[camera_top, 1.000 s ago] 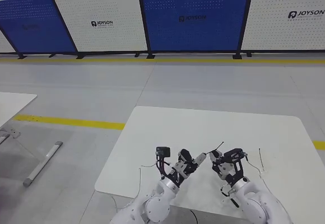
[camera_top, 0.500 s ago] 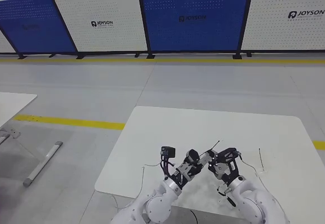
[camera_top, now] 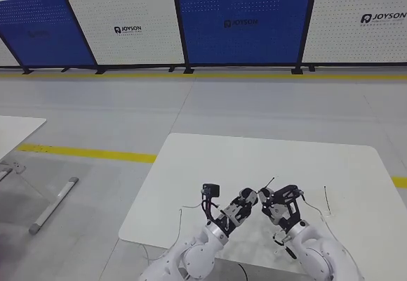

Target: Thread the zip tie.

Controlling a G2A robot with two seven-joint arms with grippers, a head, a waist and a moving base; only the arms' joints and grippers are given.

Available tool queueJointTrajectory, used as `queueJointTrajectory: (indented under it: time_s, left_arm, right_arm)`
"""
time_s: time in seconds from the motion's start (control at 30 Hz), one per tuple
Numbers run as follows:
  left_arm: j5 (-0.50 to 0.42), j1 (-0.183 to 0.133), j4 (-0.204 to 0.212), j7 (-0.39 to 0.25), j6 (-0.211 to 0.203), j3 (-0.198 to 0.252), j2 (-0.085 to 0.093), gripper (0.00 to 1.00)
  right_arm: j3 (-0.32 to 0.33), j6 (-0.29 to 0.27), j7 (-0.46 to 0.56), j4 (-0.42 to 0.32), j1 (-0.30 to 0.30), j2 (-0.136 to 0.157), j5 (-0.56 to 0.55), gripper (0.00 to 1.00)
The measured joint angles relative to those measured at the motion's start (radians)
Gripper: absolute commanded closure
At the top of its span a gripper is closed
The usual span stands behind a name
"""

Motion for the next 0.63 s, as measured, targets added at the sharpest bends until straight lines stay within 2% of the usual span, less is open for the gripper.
queueJointTrajectory:
  time_s: [0.03,0.07,0.2,0.33,0.53,0.63]
  left_arm:
    - [-0.005,0.0,0.002,0.0,-0.003,0.001,0.0,1.0]
    - [-0.011,-0.001,0.004,0.001,-0.006,0.001,-0.001,1.0]
    - [-0.051,-0.005,0.007,0.012,-0.011,0.002,-0.005,1.0]
    - [-0.1,-0.004,0.002,0.054,-0.018,-0.006,-0.009,1.0]
    - [-0.147,0.012,0.002,0.119,-0.01,-0.042,-0.01,1.0]
    - [-0.164,0.022,0.007,0.134,0.007,-0.061,-0.01,1.0]
  right_arm:
    - [0.0,-0.001,0.001,-0.001,0.0,0.0,-0.001,0.54]
    - [0.001,-0.003,0.002,-0.003,-0.001,0.001,-0.002,0.0]
    - [0.003,-0.006,0.018,-0.008,-0.002,0.002,-0.001,0.0]
    - [0.011,0.017,0.037,-0.01,-0.006,0.003,-0.006,0.0]
    - [0.076,0.025,-0.001,-0.013,-0.04,0.012,0.058,0.0]
    - [0.077,0.024,-0.001,-0.014,-0.041,0.012,0.06,0.0]
